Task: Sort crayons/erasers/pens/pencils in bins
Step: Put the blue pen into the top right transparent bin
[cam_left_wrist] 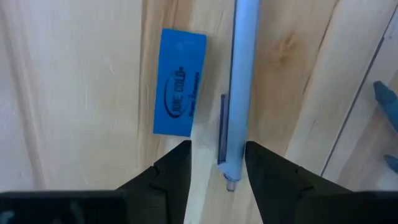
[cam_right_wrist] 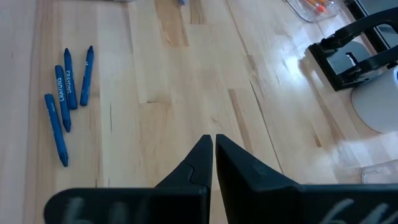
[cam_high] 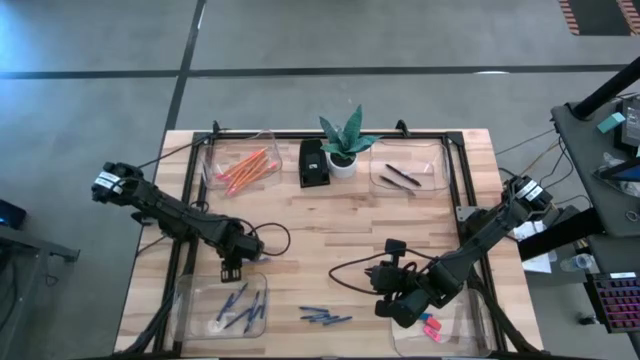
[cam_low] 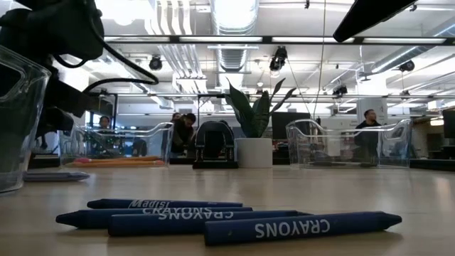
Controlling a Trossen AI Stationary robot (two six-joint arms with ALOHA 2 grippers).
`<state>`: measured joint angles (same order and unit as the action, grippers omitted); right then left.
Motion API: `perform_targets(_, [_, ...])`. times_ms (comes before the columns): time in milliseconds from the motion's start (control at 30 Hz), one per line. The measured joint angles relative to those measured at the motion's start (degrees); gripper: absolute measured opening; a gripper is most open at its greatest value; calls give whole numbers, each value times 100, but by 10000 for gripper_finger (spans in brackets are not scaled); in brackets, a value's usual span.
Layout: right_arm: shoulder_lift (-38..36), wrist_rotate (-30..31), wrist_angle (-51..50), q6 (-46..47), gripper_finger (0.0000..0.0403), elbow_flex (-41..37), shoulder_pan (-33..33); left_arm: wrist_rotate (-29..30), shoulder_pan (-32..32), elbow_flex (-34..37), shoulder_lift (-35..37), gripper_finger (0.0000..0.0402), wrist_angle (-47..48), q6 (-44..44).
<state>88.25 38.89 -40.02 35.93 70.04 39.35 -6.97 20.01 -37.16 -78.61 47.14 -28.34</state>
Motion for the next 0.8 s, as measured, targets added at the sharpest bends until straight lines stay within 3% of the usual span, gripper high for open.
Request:
perform_targets(233, [0,0,-1,-19,13,0,0,0,4,23,-1,136,-230,4])
perform_targets(400, [2,0,-1,-19,13,0,0,19,4,99,-2,136,-956,26])
perform_targets(800, [2,0,-1,-16,13,0,0,221,9,245,-41,123,-1102,17])
